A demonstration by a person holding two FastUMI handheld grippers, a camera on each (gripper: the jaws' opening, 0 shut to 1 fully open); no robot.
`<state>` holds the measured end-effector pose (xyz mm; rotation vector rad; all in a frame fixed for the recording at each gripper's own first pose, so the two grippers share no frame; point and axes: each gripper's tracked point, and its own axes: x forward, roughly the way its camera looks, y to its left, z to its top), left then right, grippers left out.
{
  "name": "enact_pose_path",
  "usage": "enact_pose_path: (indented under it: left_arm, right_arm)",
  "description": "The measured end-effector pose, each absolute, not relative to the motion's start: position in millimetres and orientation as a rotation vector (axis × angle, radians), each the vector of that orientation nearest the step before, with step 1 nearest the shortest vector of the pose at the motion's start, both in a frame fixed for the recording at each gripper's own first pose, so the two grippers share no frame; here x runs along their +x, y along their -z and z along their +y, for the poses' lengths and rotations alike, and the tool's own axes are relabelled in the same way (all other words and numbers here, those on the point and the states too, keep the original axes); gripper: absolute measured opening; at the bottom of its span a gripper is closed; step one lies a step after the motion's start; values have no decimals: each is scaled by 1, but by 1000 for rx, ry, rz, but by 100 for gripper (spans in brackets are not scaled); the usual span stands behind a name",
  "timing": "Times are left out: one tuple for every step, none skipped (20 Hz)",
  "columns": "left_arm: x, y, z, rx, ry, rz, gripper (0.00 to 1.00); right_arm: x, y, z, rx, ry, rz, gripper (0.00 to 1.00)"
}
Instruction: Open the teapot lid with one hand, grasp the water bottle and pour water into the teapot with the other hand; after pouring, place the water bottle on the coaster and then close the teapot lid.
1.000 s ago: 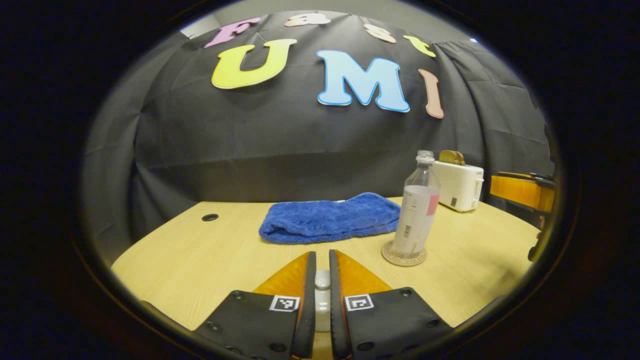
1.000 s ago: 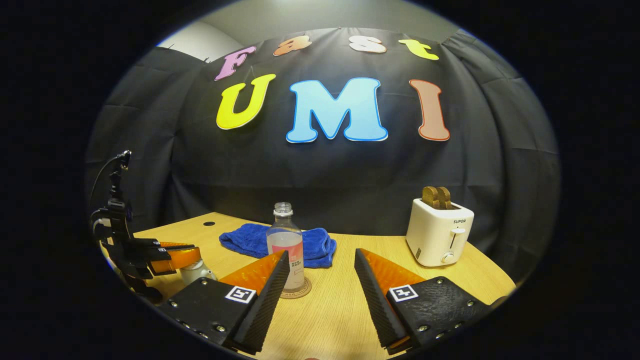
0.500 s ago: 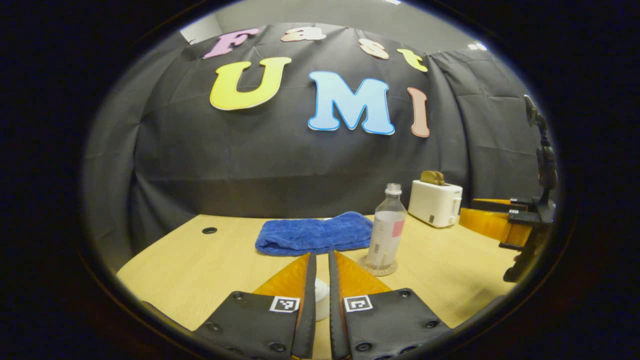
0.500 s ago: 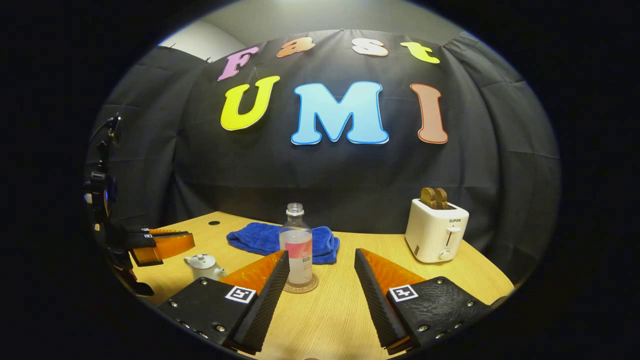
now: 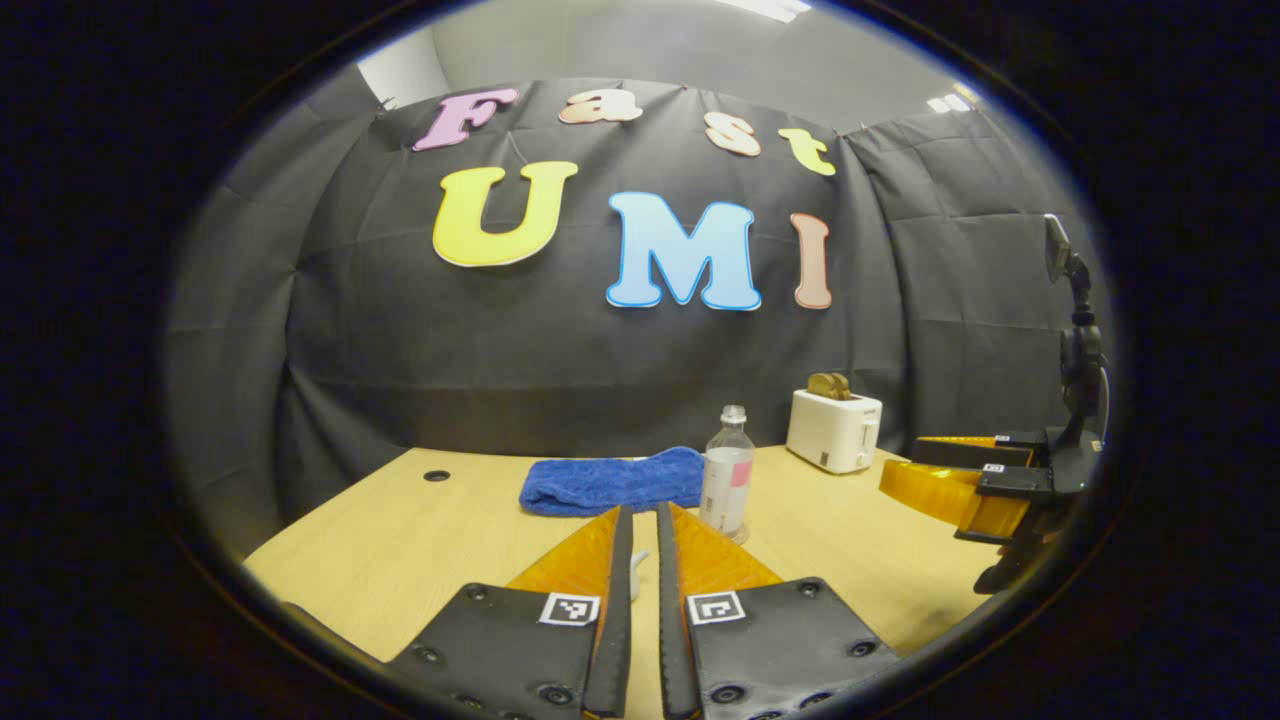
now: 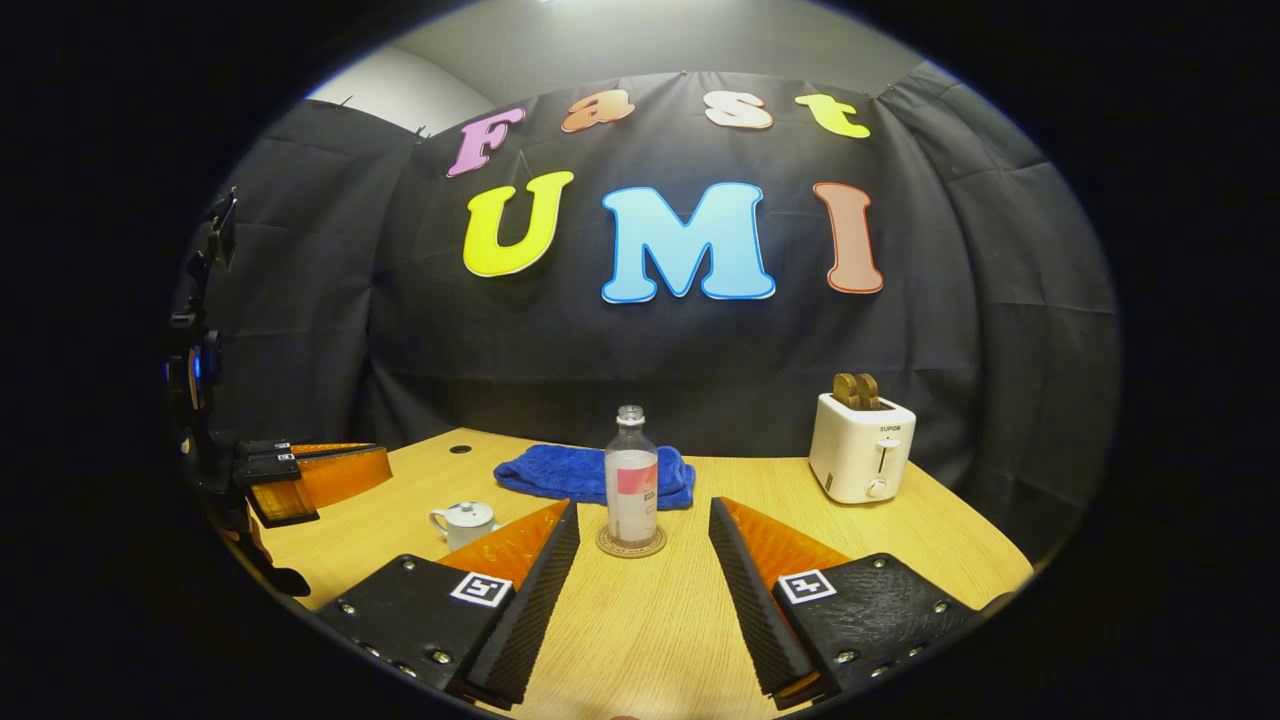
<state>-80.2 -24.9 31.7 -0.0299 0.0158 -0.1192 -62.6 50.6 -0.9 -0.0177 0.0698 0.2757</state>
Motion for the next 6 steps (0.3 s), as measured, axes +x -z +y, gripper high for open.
enact_pose_path:
  left_arm:
    - [-89,-33,-26,-28,118,10,20]
    - [-95,-33,-27,-25,118,6,20]
    - [-103,-34,-27,-23,114,1,20]
    - [-111,-34,-28,-24,111,-4,20]
    - [-118,-36,-28,-28,108,-11,20]
    - [-124,-35,-28,-32,104,-17,20]
  right_arm:
    - [-70,1,51,-20,-276,67,82]
    - [-76,1,51,-24,-275,62,82]
    - [-82,1,51,-32,-272,58,82]
    - [-86,6,52,-38,-270,54,82]
    - [-91,6,53,-41,-272,48,82]
    - [-95,6,54,-43,-274,43,82]
